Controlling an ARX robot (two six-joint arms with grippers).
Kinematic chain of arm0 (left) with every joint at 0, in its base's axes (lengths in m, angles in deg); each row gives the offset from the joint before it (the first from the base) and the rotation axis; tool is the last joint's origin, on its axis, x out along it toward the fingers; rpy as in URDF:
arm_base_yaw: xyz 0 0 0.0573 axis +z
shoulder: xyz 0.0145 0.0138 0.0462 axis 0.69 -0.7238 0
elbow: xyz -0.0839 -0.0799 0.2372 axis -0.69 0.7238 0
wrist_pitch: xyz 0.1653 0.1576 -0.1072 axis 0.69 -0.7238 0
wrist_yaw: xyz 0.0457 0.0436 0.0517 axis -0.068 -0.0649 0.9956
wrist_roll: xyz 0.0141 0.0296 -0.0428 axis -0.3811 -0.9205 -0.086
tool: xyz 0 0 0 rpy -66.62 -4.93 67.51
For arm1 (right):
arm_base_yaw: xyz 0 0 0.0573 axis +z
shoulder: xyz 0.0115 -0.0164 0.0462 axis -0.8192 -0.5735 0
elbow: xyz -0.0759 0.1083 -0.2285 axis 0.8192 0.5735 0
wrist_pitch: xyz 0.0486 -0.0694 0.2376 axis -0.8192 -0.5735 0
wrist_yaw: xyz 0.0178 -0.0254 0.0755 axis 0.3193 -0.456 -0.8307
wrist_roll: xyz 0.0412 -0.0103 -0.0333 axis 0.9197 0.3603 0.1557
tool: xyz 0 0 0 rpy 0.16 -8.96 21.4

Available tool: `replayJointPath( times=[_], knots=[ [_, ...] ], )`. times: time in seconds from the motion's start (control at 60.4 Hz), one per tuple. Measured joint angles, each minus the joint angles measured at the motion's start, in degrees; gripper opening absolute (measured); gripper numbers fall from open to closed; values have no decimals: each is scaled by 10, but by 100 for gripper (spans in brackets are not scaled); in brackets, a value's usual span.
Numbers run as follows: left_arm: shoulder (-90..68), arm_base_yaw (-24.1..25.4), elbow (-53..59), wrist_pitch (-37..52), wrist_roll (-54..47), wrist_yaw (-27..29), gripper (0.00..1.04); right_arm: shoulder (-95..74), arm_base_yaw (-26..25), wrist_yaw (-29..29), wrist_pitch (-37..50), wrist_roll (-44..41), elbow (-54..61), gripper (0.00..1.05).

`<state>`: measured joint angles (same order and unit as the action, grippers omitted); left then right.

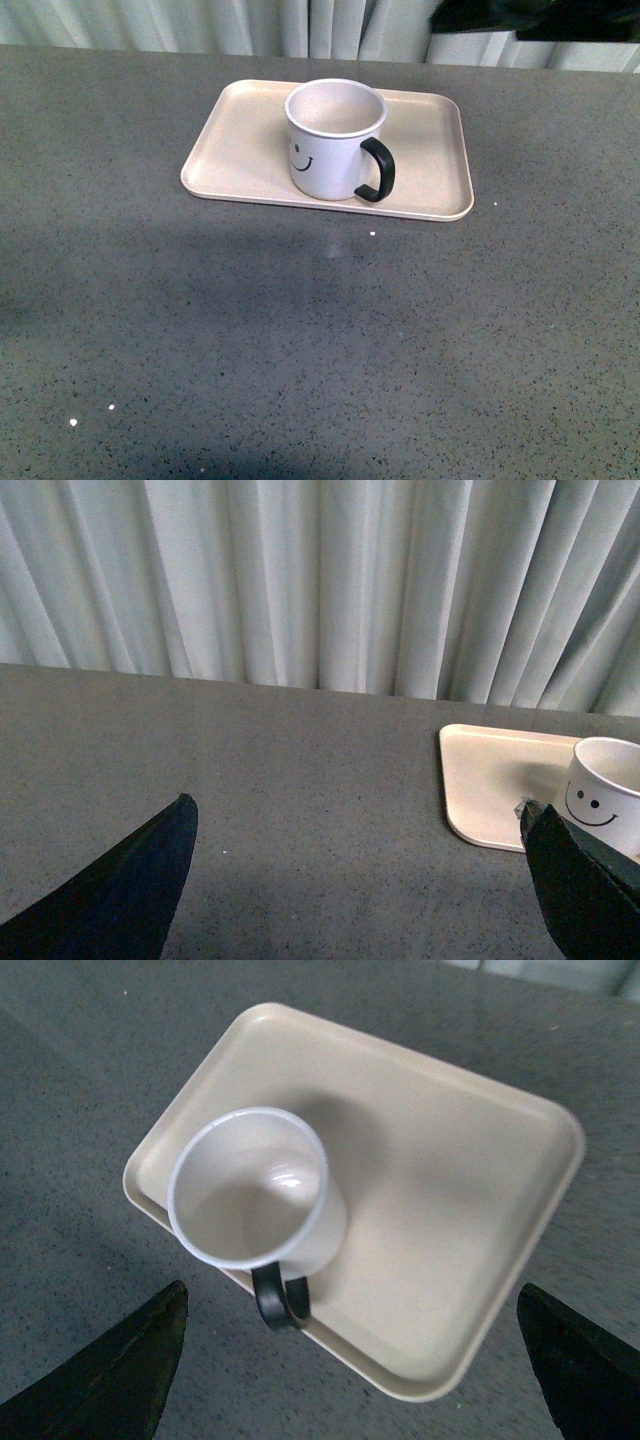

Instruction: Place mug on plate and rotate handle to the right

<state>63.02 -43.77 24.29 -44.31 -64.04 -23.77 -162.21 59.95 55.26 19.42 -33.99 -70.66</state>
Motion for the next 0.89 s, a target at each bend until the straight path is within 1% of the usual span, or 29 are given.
replayJointPath(
  times=[0.066, 0.166, 0.514, 0.779, 0.828, 0.895],
  knots=[
    [0, 0, 0, 0, 0, 0, 95, -56, 25, 16, -15, 17, -50, 95],
    [0, 0, 0, 0, 0, 0, 95, -100, 43, 34, -33, 34, -84, 95],
    [0, 0, 0, 0, 0, 0, 95, -159, 52, 53, -60, 79, -139, 95],
    [0, 0, 0, 0, 0, 0, 95, -217, 64, 74, -105, 96, -207, 95],
    [0, 0, 0, 0, 0, 0, 95, -226, 66, 76, -112, 100, -218, 91],
    [0, 0, 0, 0, 0, 0, 95, -238, 69, 80, -123, 103, -233, 81]
  ],
)
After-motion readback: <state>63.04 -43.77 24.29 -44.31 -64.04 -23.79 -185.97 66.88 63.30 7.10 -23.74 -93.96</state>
